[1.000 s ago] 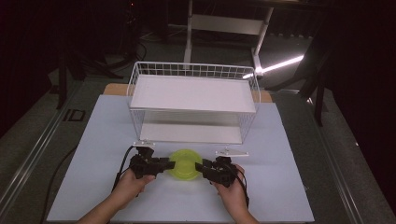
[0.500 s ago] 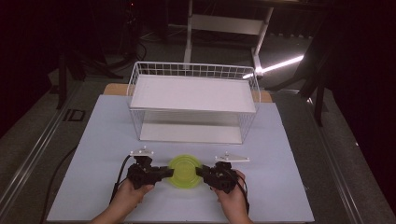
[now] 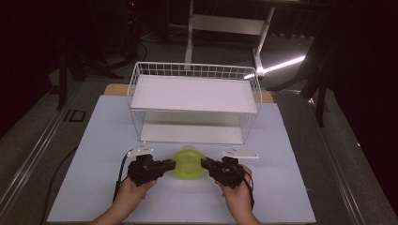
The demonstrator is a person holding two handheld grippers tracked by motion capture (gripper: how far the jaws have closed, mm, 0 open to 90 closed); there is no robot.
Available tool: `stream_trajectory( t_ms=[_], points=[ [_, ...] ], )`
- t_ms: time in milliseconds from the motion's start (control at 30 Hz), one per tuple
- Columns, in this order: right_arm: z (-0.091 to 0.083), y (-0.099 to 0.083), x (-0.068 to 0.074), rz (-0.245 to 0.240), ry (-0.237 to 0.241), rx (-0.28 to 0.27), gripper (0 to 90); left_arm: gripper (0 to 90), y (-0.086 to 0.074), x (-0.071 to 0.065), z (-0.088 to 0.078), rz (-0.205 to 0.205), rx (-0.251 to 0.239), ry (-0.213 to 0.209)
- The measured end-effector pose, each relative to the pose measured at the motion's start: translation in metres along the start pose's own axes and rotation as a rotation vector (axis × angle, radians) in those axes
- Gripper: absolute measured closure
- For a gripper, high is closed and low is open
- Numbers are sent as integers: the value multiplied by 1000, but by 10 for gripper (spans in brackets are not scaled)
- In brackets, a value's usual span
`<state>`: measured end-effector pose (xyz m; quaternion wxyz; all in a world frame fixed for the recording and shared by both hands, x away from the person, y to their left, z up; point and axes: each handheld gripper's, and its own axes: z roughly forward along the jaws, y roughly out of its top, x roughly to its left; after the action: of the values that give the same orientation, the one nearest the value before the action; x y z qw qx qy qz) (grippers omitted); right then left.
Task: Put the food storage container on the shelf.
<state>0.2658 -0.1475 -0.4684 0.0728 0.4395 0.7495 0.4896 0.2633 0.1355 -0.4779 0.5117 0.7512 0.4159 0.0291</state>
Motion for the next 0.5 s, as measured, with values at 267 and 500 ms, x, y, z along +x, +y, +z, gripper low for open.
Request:
stream_trajectory(
  t_ms=[267, 500],
  points=[
    [2, 14, -5, 2, -28, -44, 799, 819, 14, 1, 5, 37, -40, 44],
    [12, 24, -14, 9, -63, -55, 799, 819, 22, 18, 20, 40, -87, 31]
  ],
)
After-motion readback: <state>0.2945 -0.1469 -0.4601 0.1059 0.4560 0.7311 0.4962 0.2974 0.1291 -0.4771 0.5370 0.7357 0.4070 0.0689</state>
